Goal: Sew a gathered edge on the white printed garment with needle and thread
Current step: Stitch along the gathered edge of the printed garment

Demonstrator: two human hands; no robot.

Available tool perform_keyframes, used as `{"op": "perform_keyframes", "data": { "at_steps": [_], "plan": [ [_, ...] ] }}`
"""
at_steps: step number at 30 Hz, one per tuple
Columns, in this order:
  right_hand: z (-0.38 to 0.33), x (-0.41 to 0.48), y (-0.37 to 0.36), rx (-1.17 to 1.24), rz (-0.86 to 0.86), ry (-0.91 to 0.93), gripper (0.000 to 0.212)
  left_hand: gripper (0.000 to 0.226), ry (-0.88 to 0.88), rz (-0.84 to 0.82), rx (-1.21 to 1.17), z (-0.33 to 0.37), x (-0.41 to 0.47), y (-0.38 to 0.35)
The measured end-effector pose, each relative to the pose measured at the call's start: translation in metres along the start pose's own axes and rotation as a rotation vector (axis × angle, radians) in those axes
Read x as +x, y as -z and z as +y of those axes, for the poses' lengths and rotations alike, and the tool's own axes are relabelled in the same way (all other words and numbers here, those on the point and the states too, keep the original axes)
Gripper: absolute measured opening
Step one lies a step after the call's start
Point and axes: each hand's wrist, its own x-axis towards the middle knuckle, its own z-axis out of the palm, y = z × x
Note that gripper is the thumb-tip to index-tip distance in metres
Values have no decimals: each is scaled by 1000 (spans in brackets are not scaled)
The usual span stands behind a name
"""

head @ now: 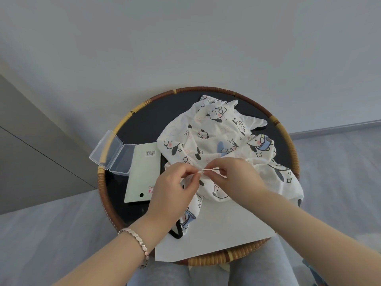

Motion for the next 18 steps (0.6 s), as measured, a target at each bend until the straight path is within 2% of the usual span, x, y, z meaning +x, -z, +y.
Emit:
{"op": "perform_keyframes", "data": {
  "at_steps": [6, 10, 13, 16, 18],
  "plan": [
    [7, -12, 1, -124, -15, 126, 18, 4, -67, 62, 124, -5, -1, -4],
    [11, -17, 0, -85, -92, 172, 14, 15, -164, 102, 207, -7, 1, -7],
    [15, -18, 3, 109, -128, 146, 11, 12, -271, 128, 203, -9, -2, -8],
    [22, -10, 7, 429, 1, 44, 26, 14, -325, 144, 166, -10, -4, -6],
    [25, -2, 8, 513, -39, -8, 29, 13, -327, 126, 136, -8, -5, -4]
  ]
}}
